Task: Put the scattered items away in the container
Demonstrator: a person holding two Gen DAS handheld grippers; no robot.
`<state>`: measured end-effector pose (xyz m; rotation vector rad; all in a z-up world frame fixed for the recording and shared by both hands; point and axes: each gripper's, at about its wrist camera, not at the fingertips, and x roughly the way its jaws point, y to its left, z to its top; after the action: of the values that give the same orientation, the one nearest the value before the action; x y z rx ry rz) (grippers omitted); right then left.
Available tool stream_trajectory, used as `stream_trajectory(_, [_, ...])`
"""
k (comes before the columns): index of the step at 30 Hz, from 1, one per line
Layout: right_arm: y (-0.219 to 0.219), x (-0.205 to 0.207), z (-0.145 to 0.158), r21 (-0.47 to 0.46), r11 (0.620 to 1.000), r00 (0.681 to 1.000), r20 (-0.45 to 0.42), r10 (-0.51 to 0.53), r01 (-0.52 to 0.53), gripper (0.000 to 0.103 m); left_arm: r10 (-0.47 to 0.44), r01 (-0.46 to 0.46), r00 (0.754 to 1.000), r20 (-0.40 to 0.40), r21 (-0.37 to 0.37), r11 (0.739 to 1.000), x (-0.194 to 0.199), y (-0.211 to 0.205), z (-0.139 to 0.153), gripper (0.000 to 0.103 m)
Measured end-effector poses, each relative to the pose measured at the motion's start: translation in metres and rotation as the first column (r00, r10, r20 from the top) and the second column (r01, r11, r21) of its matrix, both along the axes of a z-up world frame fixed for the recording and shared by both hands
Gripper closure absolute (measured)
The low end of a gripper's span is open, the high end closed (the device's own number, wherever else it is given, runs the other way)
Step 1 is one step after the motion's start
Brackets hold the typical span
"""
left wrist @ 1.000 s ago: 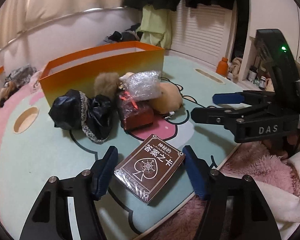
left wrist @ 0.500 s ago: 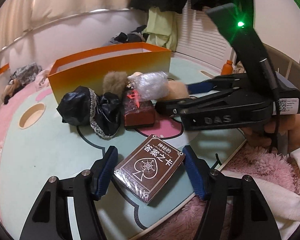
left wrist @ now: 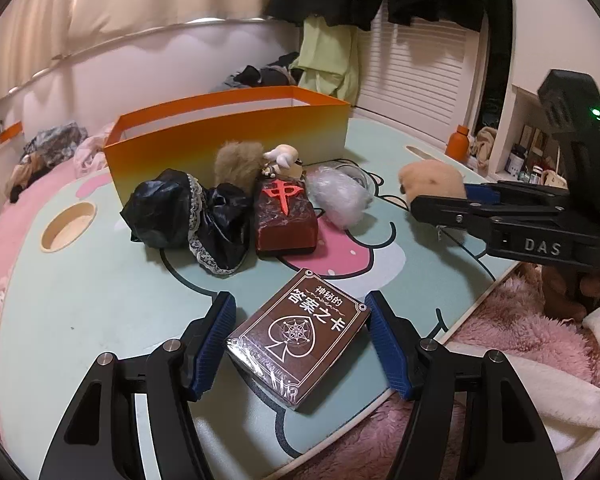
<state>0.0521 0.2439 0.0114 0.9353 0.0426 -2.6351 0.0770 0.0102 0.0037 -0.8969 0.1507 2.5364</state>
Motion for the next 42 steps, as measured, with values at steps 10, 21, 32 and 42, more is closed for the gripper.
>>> stream_trajectory(10, [-0.014, -0.001, 0.006, 0.048, 0.998, 0.999, -0.03, 0.034, -0.032, 0.055, 0.01, -0.01, 1.0, 0.007, 0.011, 1.0, -0.001, -0.003, 0.001, 0.037])
stream_trajectory(21, [-0.018, -0.012, 0.016, 0.026, 0.998, 0.998, -0.03, 0.059, -0.059, 0.055, 0.049, -0.049, 0.998, -0.035, -0.001, 0.999, -0.011, -0.008, 0.024, 0.037])
stream_trajectory(32, [-0.024, -0.07, 0.061, 0.0, 0.997, 0.996, -0.054, 0.074, -0.074, 0.055, 0.175, -0.173, 0.983, -0.057, 0.049, 0.984, -0.091, -0.039, 0.097, 0.037])
stream_trajectory(42, [-0.033, -0.171, 0.093, -0.098, 0.992, 0.993, 0.08, 0.089, -0.081, 0.055, 0.246, -0.25, 0.967, 0.059, 0.063, 0.966, -0.194, -0.037, 0.105, 0.037])
